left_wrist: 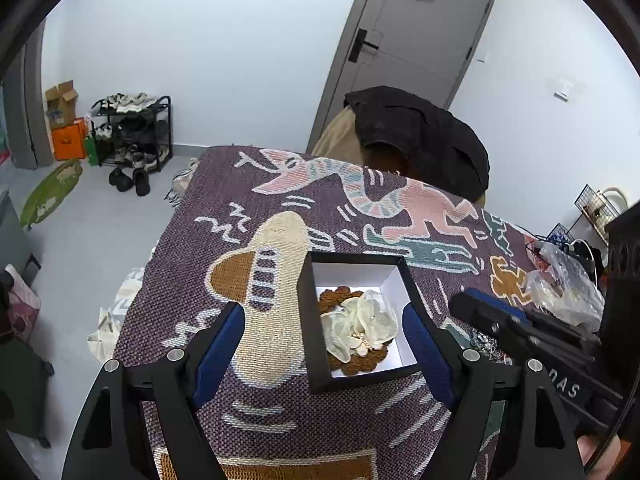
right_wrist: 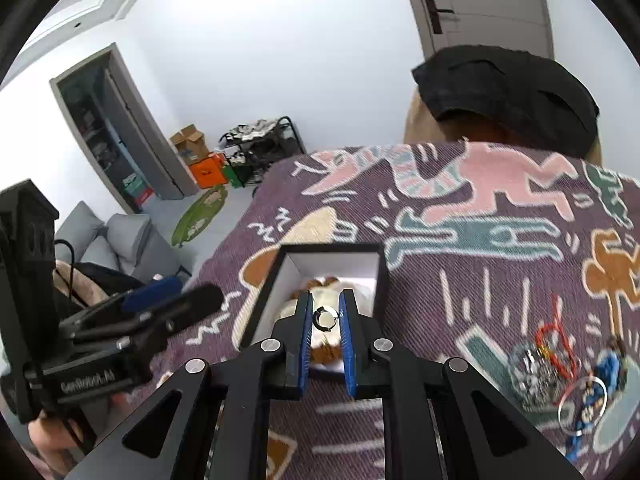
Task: Organize jewelry
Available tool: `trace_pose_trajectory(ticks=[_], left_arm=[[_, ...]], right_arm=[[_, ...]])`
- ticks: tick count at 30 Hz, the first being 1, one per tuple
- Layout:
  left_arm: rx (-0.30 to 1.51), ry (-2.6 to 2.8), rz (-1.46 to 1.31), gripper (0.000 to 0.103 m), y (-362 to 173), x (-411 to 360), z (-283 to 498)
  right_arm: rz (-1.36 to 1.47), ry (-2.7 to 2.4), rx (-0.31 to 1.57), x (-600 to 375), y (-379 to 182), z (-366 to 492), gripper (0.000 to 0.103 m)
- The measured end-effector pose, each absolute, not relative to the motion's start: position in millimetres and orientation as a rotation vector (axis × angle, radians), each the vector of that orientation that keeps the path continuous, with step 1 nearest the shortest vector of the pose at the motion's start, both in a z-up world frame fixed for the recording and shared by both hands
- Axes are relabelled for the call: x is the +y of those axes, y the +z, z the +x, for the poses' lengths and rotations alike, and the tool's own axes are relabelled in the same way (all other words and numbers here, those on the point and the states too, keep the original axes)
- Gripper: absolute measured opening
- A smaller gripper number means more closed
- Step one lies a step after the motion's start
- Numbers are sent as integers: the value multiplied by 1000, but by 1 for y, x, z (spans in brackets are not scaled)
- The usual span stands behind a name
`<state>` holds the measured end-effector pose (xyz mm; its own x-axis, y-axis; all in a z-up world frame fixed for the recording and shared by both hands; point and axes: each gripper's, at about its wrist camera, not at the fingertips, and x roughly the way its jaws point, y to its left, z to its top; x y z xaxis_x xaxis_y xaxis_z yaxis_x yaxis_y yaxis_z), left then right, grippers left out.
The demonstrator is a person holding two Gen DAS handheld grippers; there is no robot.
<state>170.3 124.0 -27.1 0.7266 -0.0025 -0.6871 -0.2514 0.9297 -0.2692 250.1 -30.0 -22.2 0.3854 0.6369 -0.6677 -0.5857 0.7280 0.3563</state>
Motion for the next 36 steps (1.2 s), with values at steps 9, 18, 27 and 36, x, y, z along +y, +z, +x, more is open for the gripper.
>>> trace_pose_trajectory(ticks=[9, 18, 27, 36], left_arm=[[717, 126, -336, 96, -22, 118, 165], [710, 74, -308, 97, -16, 93, 168], [717, 14, -272, 97, -15, 62, 172], [750, -47, -224, 97, -20, 26, 180]], right_arm=[[85, 737, 868, -54, -22, 248, 55], [124, 656, 838, -112, -22, 235, 76], [157, 543, 860, -172, -32, 231, 76], [221, 443, 859, -231, -47, 237, 76]])
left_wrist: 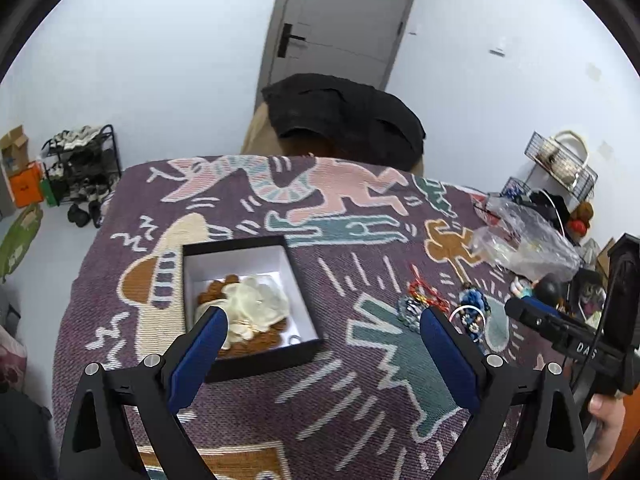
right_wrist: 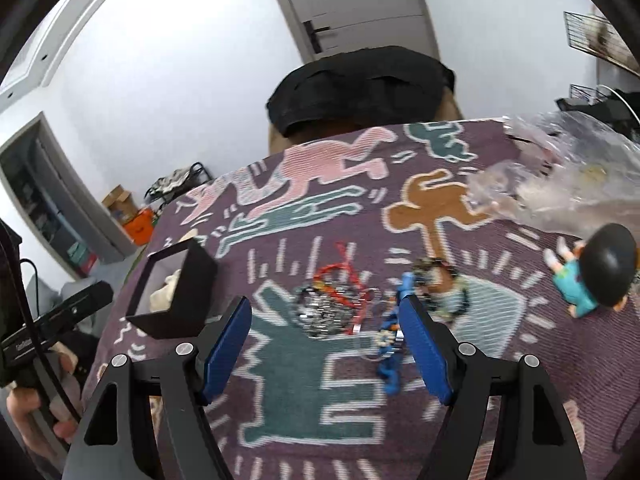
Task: Organize jewelry
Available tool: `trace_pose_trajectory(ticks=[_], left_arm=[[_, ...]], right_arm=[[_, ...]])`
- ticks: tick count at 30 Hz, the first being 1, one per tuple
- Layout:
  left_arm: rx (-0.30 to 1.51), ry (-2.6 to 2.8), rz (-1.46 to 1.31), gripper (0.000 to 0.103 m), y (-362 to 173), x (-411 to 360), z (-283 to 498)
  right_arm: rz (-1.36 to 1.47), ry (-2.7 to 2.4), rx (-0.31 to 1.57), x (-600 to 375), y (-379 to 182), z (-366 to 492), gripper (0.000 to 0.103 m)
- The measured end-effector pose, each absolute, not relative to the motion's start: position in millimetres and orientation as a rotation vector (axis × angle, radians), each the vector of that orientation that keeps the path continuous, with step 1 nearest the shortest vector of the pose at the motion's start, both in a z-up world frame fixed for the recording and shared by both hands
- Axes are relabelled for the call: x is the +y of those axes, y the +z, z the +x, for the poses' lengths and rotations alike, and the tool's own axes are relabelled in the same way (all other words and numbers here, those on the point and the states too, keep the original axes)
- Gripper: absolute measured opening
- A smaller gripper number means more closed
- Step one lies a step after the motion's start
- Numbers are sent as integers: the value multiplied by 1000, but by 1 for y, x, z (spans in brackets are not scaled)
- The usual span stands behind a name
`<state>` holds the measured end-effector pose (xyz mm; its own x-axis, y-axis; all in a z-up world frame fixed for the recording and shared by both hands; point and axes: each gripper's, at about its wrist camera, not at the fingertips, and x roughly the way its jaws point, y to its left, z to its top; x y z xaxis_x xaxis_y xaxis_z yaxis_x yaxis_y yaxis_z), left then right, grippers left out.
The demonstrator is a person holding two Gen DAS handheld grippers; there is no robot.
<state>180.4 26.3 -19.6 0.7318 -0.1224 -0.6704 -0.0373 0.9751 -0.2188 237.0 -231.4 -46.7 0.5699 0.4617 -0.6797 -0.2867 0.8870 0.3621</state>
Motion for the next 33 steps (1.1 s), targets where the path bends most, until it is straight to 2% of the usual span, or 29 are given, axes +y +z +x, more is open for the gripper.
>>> trace_pose_trajectory(ticks=[8, 11, 13, 18, 24, 29, 33], left_arm=[[773, -88, -201, 97, -26, -2, 190], [790, -99, -210, 96, -29, -10, 196], [795, -106, -212, 92, -32, -15, 200], [846, -122, -175, 70, -41, -35, 214], [913, -137, -138, 52, -58, -56, 236], [973, -118, -121, 42, -77, -65, 257], [1008, -111, -126, 41, -89, -69, 273]], right_arm=[[270, 404, 857, -267, -56, 243, 75], [287, 383, 864, -281, -60, 248, 71], [294, 368, 876, -287, -64, 252, 68], [294, 317, 915, -301, -76, 263, 57], [264, 270, 970, -308, -93, 282, 47], [212, 240, 1012, -306, -105, 299, 44], [172, 237, 1034, -302, -112, 309, 42]])
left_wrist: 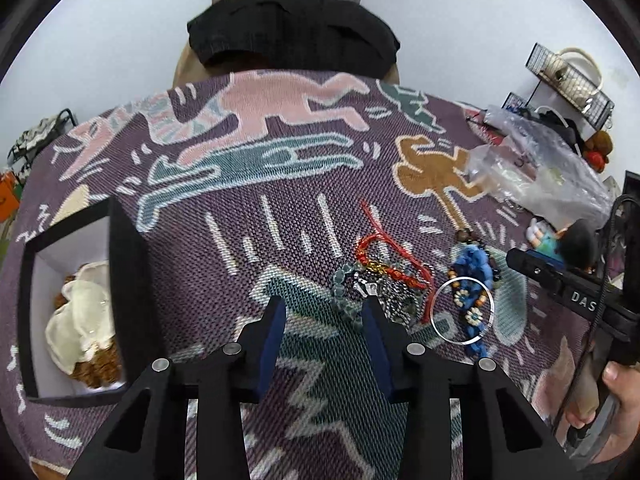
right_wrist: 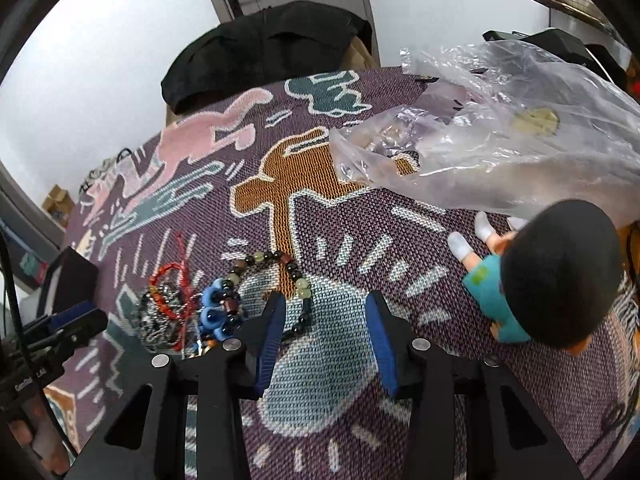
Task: Organize jewelry
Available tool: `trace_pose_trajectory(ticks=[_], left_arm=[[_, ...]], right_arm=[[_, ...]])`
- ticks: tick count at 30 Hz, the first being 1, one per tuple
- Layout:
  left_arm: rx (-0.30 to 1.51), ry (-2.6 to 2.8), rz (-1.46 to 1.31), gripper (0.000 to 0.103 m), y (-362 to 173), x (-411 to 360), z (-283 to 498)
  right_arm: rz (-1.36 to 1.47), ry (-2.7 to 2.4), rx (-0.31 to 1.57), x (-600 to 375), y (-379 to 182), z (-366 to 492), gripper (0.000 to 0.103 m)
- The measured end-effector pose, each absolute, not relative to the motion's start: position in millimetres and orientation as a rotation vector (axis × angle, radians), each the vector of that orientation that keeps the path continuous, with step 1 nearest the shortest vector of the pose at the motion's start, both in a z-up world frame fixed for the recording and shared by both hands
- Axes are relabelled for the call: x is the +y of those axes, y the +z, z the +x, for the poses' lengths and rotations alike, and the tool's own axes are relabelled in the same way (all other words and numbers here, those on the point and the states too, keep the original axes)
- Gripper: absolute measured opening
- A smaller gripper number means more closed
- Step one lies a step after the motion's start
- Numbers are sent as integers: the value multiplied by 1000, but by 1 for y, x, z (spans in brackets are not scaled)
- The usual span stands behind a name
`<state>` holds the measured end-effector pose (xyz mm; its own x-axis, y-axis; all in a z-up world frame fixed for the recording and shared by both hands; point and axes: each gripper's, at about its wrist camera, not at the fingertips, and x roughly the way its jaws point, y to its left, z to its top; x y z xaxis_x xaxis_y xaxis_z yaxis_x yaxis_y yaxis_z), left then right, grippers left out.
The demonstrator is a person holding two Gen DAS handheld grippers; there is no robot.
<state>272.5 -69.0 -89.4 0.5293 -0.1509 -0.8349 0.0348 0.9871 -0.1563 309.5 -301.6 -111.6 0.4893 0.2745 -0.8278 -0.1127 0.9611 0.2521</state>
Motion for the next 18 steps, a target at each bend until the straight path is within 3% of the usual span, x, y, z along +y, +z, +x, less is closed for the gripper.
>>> trace_pose_trajectory(ticks=[3, 6, 14, 16, 18], left_arm=[[1028, -103, -118, 40, -98, -72, 282], [1054, -89, -123, 32, -108, -72, 290], [1039, -45, -64, 30, -113, -84, 300], [1040, -45, -37, 24, -113, -85, 299], [1043, -50, -36, 9, -114, -82, 298]], right_arm=[[147, 229, 1050, -299, -116, 317, 42], [127, 225, 1065, -296, -119, 322, 41], [76, 205, 1090, -286, -126, 334, 40], [43, 200, 1091, -281, -125, 335, 40], [21, 198, 1095, -278, -125, 336, 41]])
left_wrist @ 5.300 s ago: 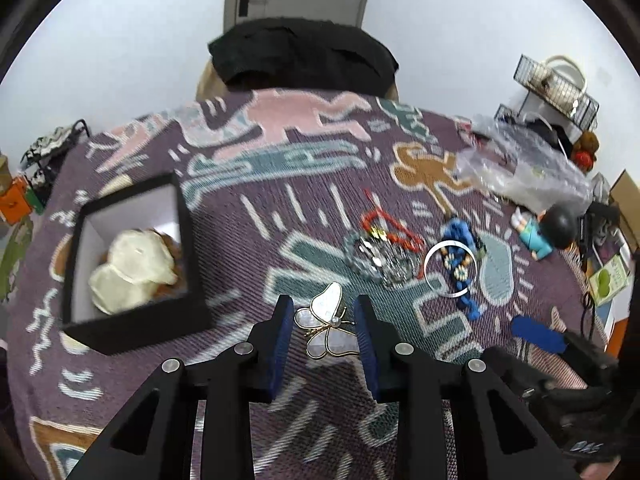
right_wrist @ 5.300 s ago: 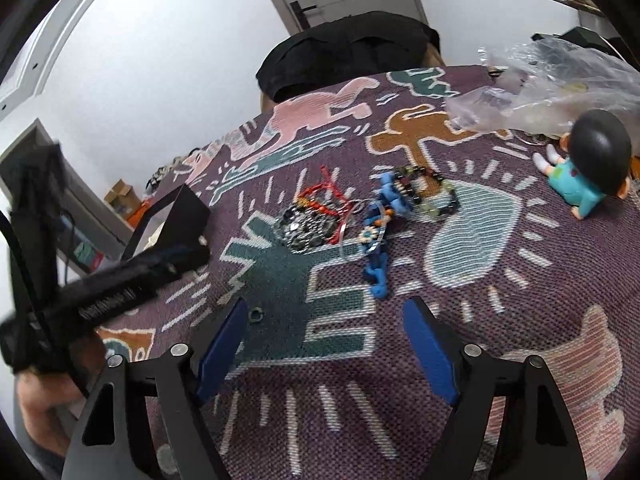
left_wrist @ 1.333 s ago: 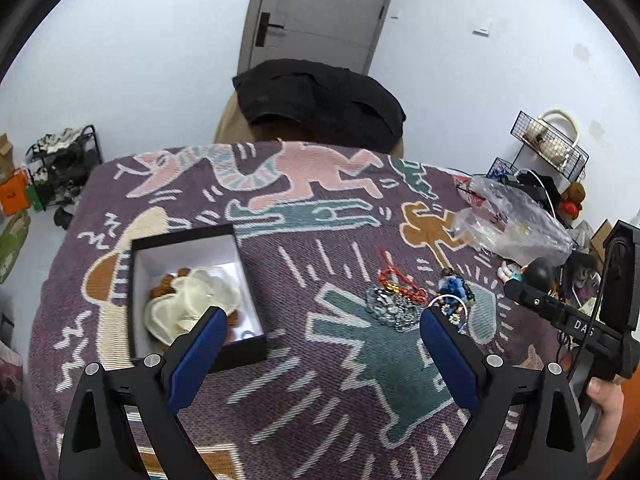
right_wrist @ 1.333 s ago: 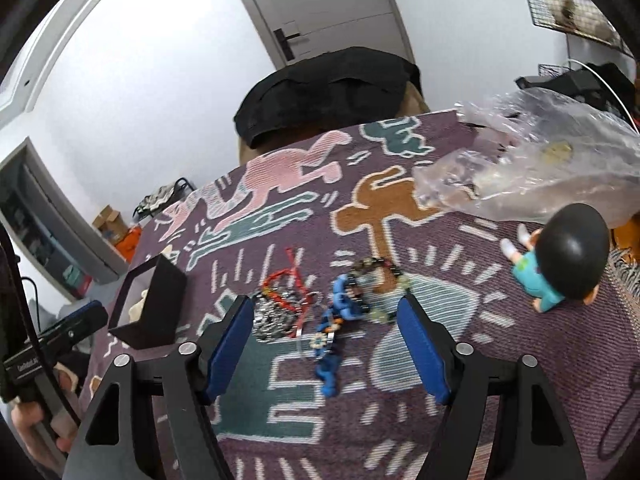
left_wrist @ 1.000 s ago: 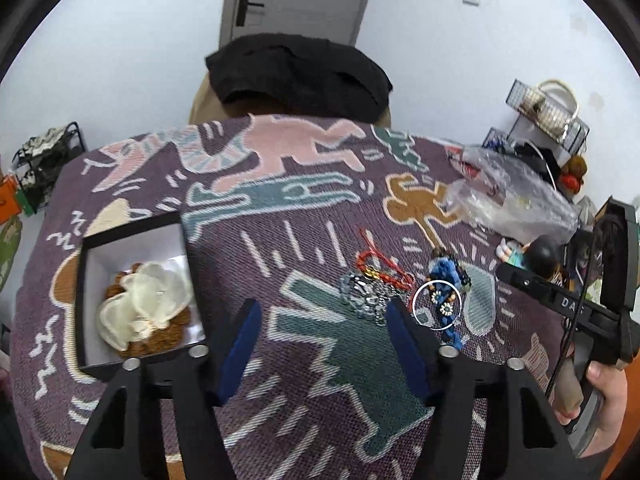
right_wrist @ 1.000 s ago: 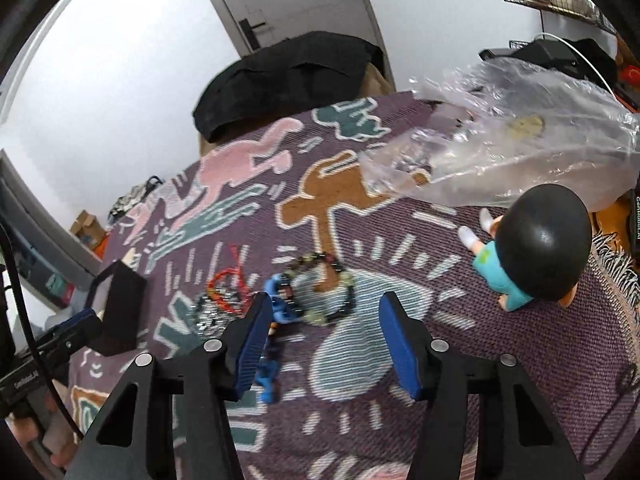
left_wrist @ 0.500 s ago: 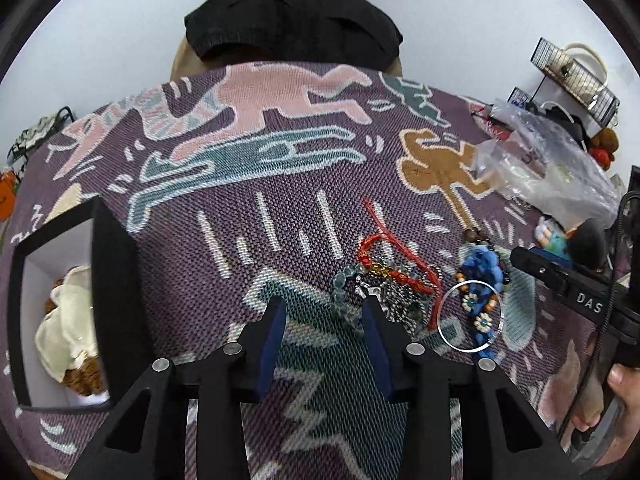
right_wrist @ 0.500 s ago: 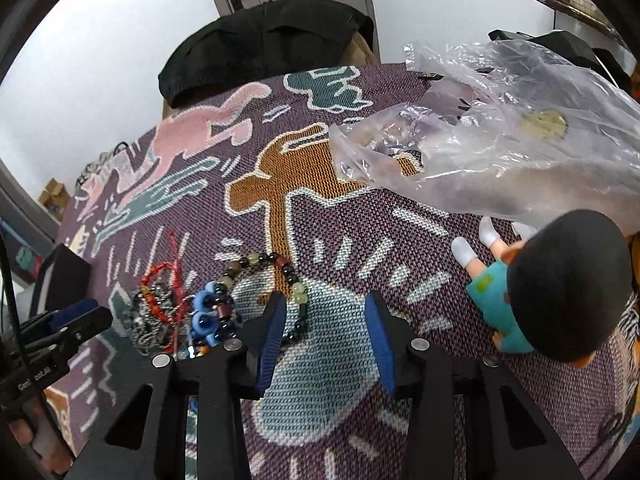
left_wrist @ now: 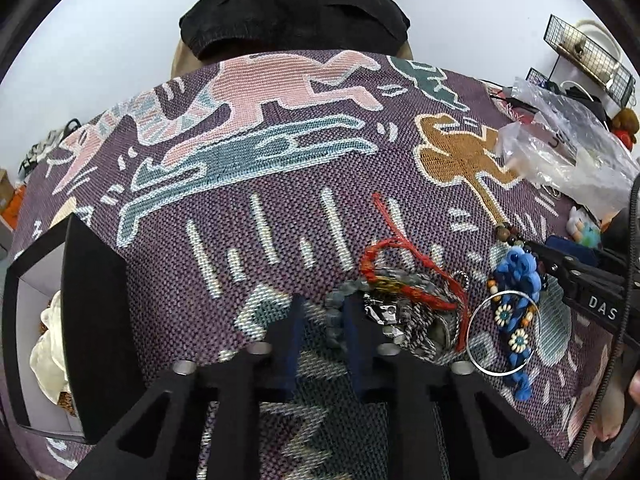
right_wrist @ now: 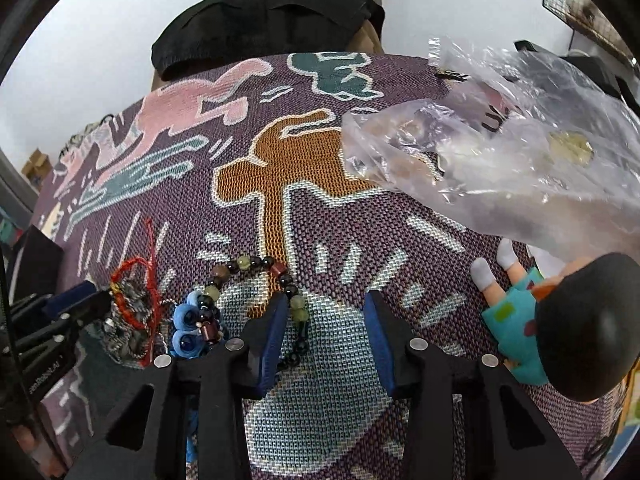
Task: Organize jewelry
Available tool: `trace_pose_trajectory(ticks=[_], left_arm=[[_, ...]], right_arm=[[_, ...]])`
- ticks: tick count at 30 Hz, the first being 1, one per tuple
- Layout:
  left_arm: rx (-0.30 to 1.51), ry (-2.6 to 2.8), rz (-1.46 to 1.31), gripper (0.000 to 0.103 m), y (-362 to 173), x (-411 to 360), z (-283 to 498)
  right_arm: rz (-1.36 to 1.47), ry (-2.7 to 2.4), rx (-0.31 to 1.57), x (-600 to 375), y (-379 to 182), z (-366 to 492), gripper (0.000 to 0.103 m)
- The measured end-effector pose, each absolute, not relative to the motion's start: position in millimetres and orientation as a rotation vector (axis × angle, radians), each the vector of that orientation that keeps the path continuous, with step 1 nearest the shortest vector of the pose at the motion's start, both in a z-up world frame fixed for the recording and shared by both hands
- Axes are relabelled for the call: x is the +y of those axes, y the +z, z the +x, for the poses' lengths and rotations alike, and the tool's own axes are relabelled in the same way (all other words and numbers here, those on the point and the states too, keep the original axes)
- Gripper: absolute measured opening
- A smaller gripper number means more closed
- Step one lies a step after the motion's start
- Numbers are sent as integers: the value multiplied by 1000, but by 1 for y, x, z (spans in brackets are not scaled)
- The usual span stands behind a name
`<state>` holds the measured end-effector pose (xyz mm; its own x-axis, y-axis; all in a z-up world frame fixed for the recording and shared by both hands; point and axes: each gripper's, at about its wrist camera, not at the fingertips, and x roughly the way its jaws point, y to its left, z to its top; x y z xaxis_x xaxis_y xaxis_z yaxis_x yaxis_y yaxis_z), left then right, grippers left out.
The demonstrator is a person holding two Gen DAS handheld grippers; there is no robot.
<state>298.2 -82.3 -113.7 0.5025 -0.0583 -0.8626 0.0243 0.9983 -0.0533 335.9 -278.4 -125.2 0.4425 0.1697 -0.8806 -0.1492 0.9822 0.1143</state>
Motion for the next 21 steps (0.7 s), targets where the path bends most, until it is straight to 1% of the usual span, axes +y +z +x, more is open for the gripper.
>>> trace_pose_trajectory(ticks=[3, 5, 6, 7, 8, 9, 12, 21], left_arm=[[1045, -67, -37, 9, -114, -78, 295], [1042, -70, -22, 9, -114, -78, 292], [1043, -69, -22, 9, -114, -78, 291], [1044, -68, -27, 9, -113, -77, 290], [1044, -69, -32, 9, -113, -76, 289], [1041, -69, -42, 9, -111, -74, 288], [1027, -64, -56, 9, -106, -70, 285], [956, -55, -43, 9, -69, -60, 270]], right_arm=[[-23, 182, 1093, -273, -125, 336, 41], [-71, 171, 1080, -267, -125, 334, 38], [-80, 175, 1078, -266, -125, 332, 32], [-83, 189, 1080, -264, -124, 330, 20], [-82, 195, 1082, -263, -123, 328, 12], [-81, 194, 1084, -262, -123, 325, 9], [-80, 186, 1047, -258, -124, 311, 9], [118, 211, 959, -278, -111, 284, 9]])
